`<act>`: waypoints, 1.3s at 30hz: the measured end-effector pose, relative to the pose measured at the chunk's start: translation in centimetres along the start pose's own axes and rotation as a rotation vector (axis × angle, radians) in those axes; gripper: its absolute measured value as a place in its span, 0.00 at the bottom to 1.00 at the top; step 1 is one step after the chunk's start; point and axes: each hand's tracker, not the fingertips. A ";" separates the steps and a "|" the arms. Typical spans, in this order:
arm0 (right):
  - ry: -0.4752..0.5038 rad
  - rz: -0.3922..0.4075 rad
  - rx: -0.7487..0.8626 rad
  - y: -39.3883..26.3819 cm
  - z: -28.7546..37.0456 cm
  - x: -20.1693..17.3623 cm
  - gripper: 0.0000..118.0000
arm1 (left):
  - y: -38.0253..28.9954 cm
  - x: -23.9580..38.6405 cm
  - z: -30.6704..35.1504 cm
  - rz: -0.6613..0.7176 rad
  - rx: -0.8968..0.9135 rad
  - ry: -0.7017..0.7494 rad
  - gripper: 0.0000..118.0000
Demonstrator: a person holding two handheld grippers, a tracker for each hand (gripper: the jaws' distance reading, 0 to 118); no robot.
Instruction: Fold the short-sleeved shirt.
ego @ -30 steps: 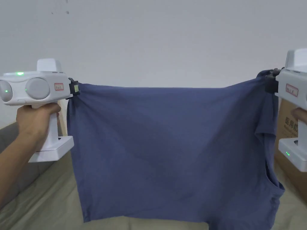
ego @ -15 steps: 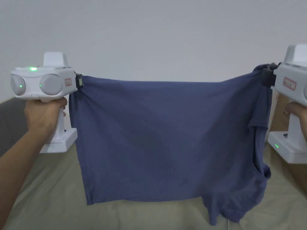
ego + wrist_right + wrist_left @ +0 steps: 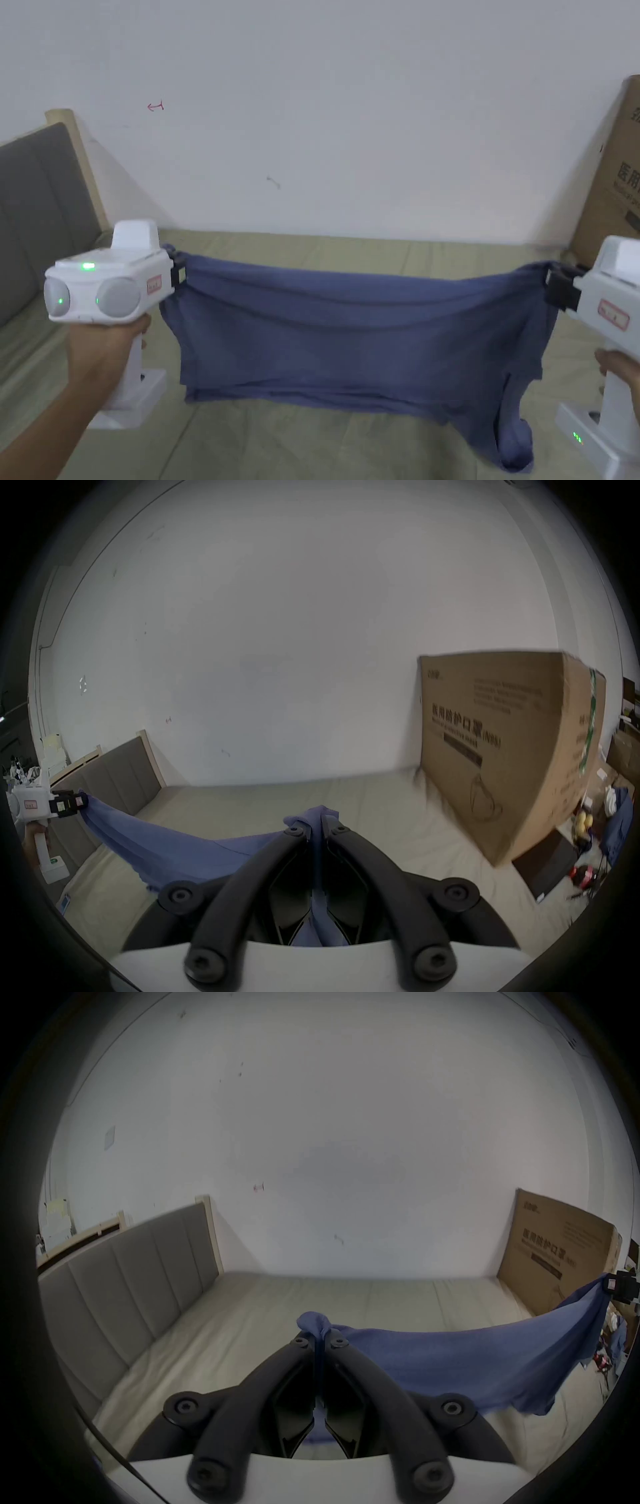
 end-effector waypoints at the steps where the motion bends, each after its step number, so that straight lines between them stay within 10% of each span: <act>1: 0.004 -0.006 -0.010 -1.4 0.8 0.1 0.03 | -1.6 -0.2 0.7 -0.002 -0.038 -0.008 0.00; 25: 0.020 -0.154 -0.383 -25.9 26.2 2.1 0.03 | -30.1 -5.6 23.0 0.030 -0.424 0.044 0.00; 39: -0.145 -0.257 -0.624 -34.7 26.6 2.6 0.03 | -36.2 -5.4 25.6 -0.011 -0.542 0.061 0.01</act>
